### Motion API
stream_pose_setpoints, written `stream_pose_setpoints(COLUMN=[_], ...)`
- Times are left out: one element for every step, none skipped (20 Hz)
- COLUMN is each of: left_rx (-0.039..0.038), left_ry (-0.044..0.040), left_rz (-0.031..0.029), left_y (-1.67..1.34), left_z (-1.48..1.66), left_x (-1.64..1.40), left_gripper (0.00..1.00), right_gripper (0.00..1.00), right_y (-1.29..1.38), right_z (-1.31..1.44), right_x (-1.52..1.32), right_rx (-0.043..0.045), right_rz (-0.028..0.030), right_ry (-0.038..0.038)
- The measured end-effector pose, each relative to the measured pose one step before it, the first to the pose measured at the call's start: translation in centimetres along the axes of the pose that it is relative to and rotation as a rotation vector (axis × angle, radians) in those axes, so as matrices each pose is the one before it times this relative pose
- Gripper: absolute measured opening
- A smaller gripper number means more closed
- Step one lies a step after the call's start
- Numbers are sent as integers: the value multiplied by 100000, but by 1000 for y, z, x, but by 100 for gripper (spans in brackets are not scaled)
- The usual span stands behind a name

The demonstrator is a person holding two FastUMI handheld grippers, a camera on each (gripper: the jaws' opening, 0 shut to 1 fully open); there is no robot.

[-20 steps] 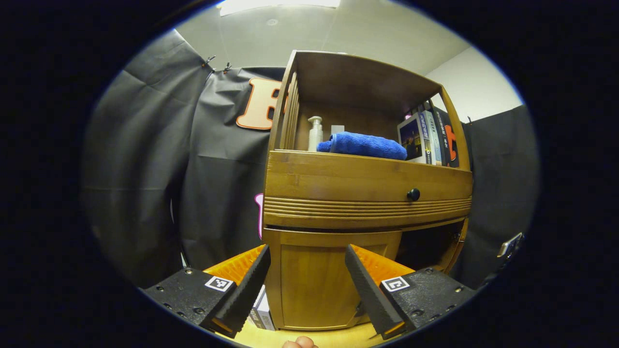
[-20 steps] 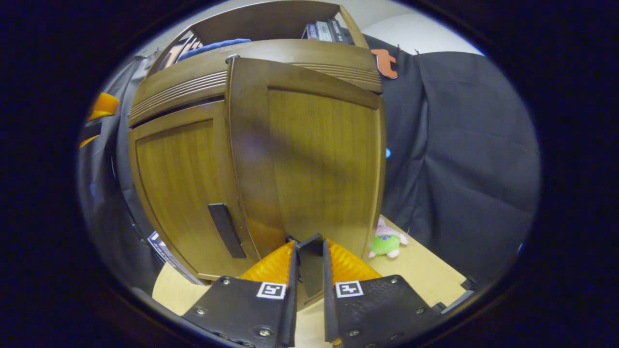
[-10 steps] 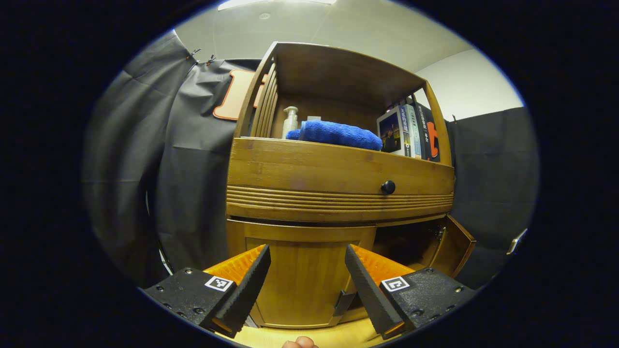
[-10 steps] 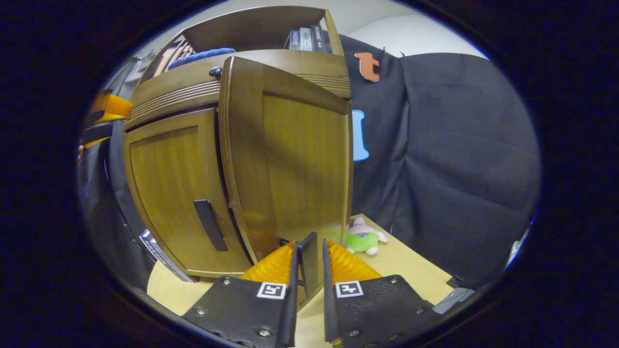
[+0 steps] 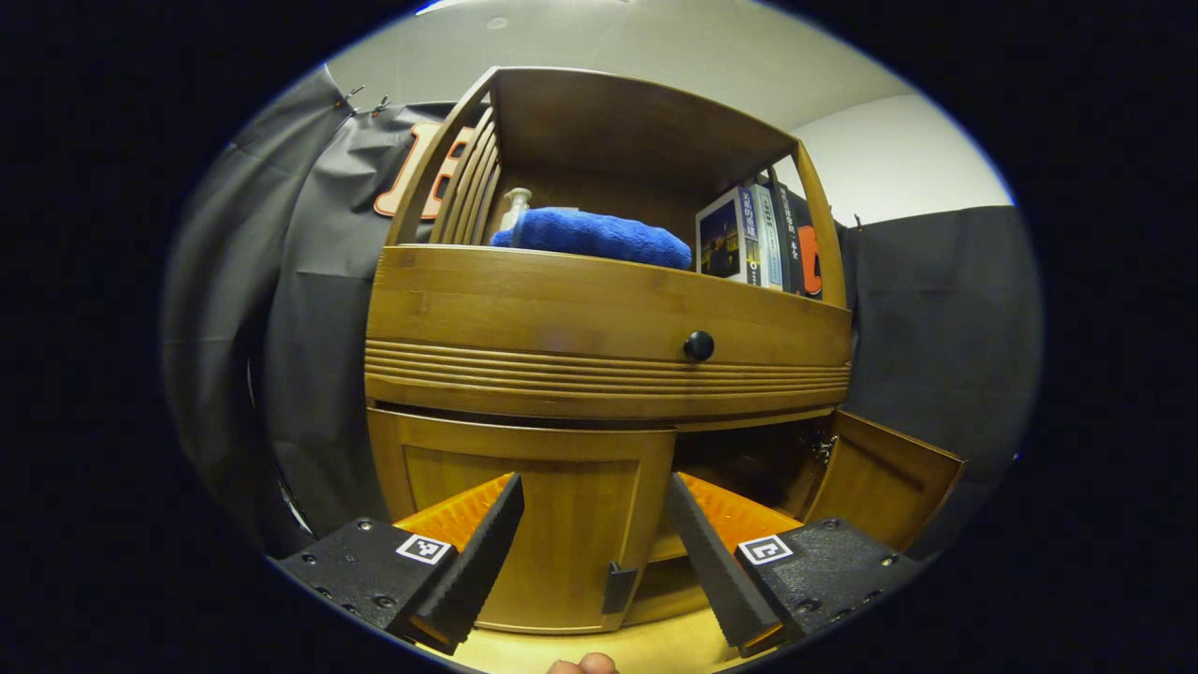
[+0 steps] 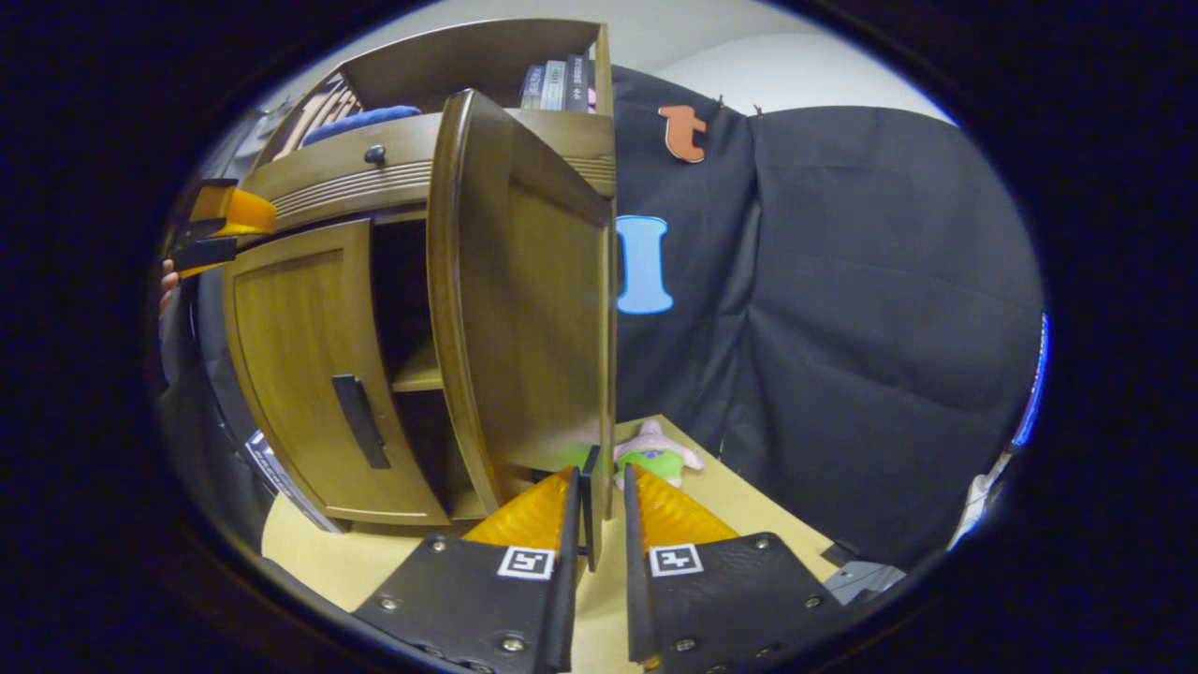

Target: Open the right door of the double-door shoe cabinet with the right hand, and open the left door with the left hand.

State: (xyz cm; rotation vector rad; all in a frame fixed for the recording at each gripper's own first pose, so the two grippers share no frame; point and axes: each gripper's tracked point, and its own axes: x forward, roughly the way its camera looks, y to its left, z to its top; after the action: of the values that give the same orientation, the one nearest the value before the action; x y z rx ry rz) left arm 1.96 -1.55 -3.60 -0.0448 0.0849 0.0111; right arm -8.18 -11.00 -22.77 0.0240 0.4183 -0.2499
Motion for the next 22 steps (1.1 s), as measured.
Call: stream_pose_setpoints(left_rx=[-320, -42, 132, 188, 130, 12, -94, -118, -79, 23, 117, 232, 283, 311, 360, 455, 670, 701, 602, 352, 52, -110], left_ry=[-11, 56, 55, 57, -24, 217, 295, 388, 248, 119, 39, 35, 68, 71, 91, 247, 403, 485, 376, 300, 244, 211], left_rz=[-432, -225, -182, -64, 20, 229, 159, 141, 235, 264, 357, 302, 465, 551, 574, 853, 951, 1133, 1138, 943, 758, 490], left_y=[-614, -579, -581, -509, -531, -456, -384, -402, -434, -412, -316, -310, -284, -153, -132, -62, 88, 107, 185, 152, -6, -19], left_z=[-103, -24, -119, -64, -133, -64, -160, -141, -114, -24, -135, -14, -71, -50, -204, -64, -239, -134, -251, -116, -154, -102], left_x=[128, 163, 71, 52, 215, 180, 2, 110, 127, 55, 89, 79, 119, 69, 81, 90, 195, 100, 152, 111, 174, 120], left_gripper=[96, 96, 95, 96, 96, 96, 92, 96, 96, 96, 96, 96, 96, 96, 96, 96, 96, 96, 96, 92, 92, 92], right_gripper=[23, 23, 23, 23, 23, 23, 24, 13, 12, 12, 12, 12, 12, 12, 12, 12, 12, 12, 12, 12, 12, 12], right_y=[-734, -629, -684, -703, -729, -276, -757, -538, -831, -690, -264, -310, -302, -220, -196, -257, -241, -288, -331, -349, -416, -321], right_z=[73, 28, 52, -85, 87, -4, -161, 186, 39, 42, 125, -56, 53, -57, 53, 10, 99, -10, 101, 39, 105, -9], right_x=[123, -15, 97, -49, 136, 143, 556, -162, 277, 98, 144, 115, 85, 5, 60, 78, 40, -5, -18, 45, 7, -63], right_rx=[153, -185, -835, -1034, -891, 511, 957, 596, 57, 8, 1063, 867, -114, -514, -508, -187, 271, 725, 727, 348, -2, -132], right_rz=[28, 185, 170, 3, -207, 1844, -163, 576, -629, 274, 1647, 1364, 1066, 1051, 973, 726, 612, 290, 73, -169, -351, -541], right_ry=[163, -47, -53, -113, 42, 46, 425, -151, 85, 129, 287, 235, 21, 93, 78, 17, 50, 121, -50, -146, -221, -267])
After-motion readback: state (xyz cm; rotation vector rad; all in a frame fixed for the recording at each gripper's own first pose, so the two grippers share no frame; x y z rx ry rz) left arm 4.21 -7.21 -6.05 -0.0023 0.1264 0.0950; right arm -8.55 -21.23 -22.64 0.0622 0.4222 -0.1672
